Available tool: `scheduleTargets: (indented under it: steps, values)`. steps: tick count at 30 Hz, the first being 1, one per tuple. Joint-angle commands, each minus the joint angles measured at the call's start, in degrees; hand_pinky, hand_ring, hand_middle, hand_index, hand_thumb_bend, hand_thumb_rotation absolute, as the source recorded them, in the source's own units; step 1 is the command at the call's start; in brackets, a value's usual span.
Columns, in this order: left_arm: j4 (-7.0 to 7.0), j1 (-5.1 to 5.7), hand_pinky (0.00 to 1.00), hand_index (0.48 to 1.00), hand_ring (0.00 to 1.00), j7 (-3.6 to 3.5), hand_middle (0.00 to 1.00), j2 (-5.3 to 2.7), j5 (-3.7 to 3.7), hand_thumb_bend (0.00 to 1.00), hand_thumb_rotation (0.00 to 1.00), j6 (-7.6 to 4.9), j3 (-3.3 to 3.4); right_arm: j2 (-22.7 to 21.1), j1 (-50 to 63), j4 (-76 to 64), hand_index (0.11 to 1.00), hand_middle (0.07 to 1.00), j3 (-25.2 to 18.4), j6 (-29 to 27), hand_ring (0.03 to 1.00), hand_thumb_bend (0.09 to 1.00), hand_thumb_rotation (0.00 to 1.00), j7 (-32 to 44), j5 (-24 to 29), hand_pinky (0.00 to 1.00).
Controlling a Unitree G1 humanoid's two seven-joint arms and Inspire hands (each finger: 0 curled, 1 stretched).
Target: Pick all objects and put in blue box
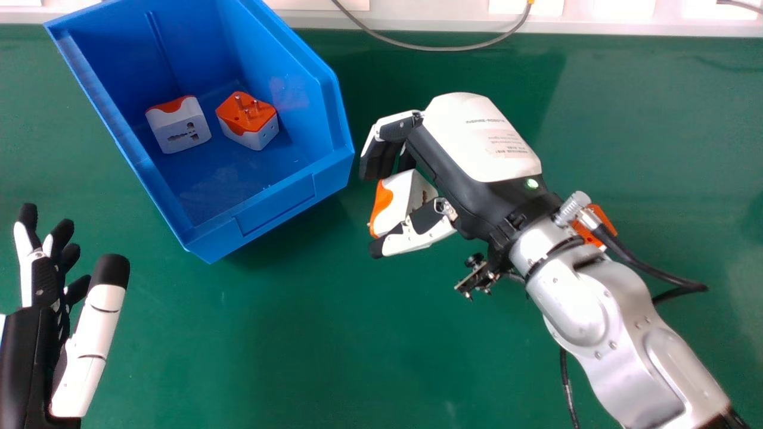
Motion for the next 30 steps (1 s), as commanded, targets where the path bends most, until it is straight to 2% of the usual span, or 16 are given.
scheduleTargets:
  steps: [1, 5, 11, 17, 20, 25, 30]
  values:
    - [-0.51, 0.02, 0.9, 0.995, 0.96, 0.03, 0.98, 0.43, 0.24, 0.68, 0.95, -0.42, 0.42, 0.5, 0.4, -4.2, 0.519, 0.464, -0.9, -0.7, 0.357, 0.501, 0.0, 0.8, 0.9, 0.17]
    - [-0.1, -0.53, 0.9, 0.995, 0.96, -0.06, 0.98, 0.51, 0.28, 0.68, 0.95, -0.54, 0.32, 1.5, -1.3, -6.9, 0.542, 0.466, -0.4, -2.1, 0.345, 0.497, 0.0, 2.8, 1.3, 0.18]
    - [0.36, -0.93, 0.9, 0.995, 0.96, -0.19, 0.98, 0.37, 0.04, 0.68, 0.95, -0.96, 0.18, 4.4, -8.0, -4.0, 0.53, 0.426, -0.3, -5.2, 0.274, 0.503, 0.0, 3.1, 2.1, 0.17]
    - [1.25, -1.23, 0.9, 0.995, 0.96, -0.3, 0.98, 0.34, -0.24, 0.66, 0.95, -1.59, 0.18, 8.5, -14.8, 0.9, 0.537, 0.43, 0.9, -6.7, 0.295, 0.503, 0.0, 1.4, 0.9, 0.2]
    - [1.08, -0.96, 0.9, 0.995, 0.96, -0.3, 0.98, 0.11, -0.13, 0.66, 0.95, -1.84, -0.04, 12.9, -21.6, 8.0, 0.539, 0.43, 1.7, -7.8, 0.293, 0.503, 0.0, -0.7, 1.2, 0.2]
    - [0.93, -0.73, 0.9, 0.995, 0.96, -0.26, 0.98, -0.25, 0.0, 0.65, 0.95, -2.14, -0.56, 18.1, -32.8, 21.4, 0.492, 0.459, 1.5, -9.3, 0.193, 0.513, 0.0, -4.4, 1.8, 0.12]
    - [0.76, -0.16, 0.9, 0.995, 0.96, -0.18, 0.98, -0.56, 0.06, 0.66, 0.95, -3.02, -1.15, 22.9, -46.6, 39.4, 0.52, 0.436, 1.7, -9.0, 0.236, 0.511, 0.0, -11.4, 0.2, 0.13]
